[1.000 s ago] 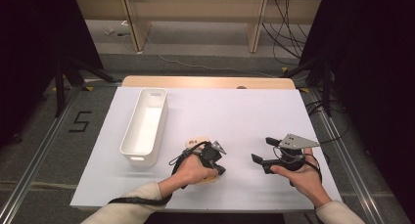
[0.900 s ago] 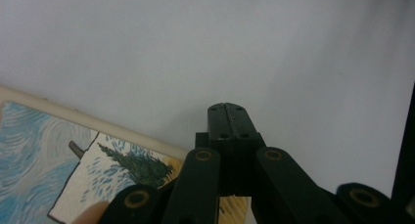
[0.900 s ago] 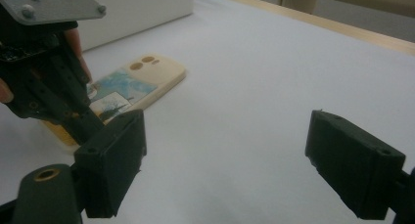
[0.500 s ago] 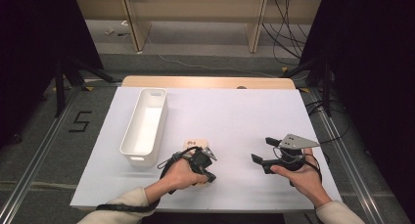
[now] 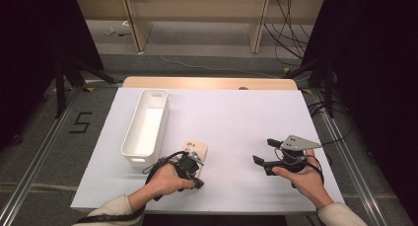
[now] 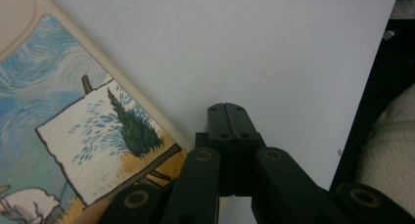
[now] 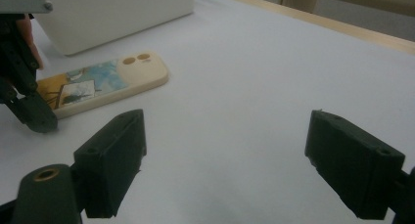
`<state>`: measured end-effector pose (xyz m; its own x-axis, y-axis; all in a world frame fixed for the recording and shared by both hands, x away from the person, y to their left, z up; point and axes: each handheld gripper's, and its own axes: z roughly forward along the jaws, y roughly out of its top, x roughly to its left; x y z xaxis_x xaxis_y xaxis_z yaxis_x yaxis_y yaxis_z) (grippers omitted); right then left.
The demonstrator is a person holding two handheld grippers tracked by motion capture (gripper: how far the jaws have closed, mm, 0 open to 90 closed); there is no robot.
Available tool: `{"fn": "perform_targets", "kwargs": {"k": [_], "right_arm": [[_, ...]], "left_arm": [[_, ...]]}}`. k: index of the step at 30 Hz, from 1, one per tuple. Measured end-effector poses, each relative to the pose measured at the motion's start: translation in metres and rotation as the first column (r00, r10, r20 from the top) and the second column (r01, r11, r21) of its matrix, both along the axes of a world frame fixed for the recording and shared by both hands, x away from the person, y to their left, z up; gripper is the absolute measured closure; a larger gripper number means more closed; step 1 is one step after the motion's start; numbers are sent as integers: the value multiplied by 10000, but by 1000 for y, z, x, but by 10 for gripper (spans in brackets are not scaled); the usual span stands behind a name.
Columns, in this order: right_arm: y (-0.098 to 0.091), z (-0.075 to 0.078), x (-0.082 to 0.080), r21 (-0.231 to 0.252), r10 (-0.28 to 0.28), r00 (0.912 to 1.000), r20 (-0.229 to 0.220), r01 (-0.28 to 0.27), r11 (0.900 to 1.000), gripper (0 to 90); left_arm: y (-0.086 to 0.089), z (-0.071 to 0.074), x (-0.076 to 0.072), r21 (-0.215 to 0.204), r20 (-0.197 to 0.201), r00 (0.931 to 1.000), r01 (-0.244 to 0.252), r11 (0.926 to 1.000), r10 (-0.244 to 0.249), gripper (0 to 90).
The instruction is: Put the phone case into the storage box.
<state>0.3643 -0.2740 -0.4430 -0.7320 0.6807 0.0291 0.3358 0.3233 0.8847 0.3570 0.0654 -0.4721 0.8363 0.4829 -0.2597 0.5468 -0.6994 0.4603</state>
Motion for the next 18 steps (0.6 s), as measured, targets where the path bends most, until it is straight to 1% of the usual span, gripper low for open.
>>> {"fn": "perform_targets", "kwargs": {"k": [3, 4, 6, 7, 13, 14, 17, 18], "right_arm": [[0, 0, 0, 1, -8, 10000, 2, 8, 10000, 161], [0, 0, 0, -2, -19, 10000, 6, 19, 10000, 161], [0, 0, 0, -1, -14, 10000, 6, 14, 10000, 161], [0, 0, 0, -2, -11, 10000, 1, 11, 10000, 161], [0, 0, 0, -23, -15, 10000, -12, 15, 10000, 162], [0, 0, 0, -27, -16, 10000, -14, 16, 10000, 161], [1, 0, 0, -31, -18, 10000, -16, 18, 10000, 161], [0, 0, 0, -31, -17, 10000, -17, 17, 10000, 161]], "left_arm": [[5, 0, -1, 63, -52, 10000, -34, 10000, 34, 898], [10, 0, -3, 46, -142, 9998, -137, 9999, 137, 897], [14, 0, -4, 48, -194, 9995, -240, 9997, 241, 898], [16, 0, -4, 104, -206, 9994, -271, 9996, 273, 897], [25, 0, -6, 122, -264, 9985, -467, 9988, 470, 897], [28, 0, -7, 152, -280, 9980, -561, 9983, 565, 897], [31, 1, -7, 266, -256, 9980, -566, 9980, 573, 897], [34, 0, -9, 241, -269, 9976, -638, 9977, 644, 898]]}}
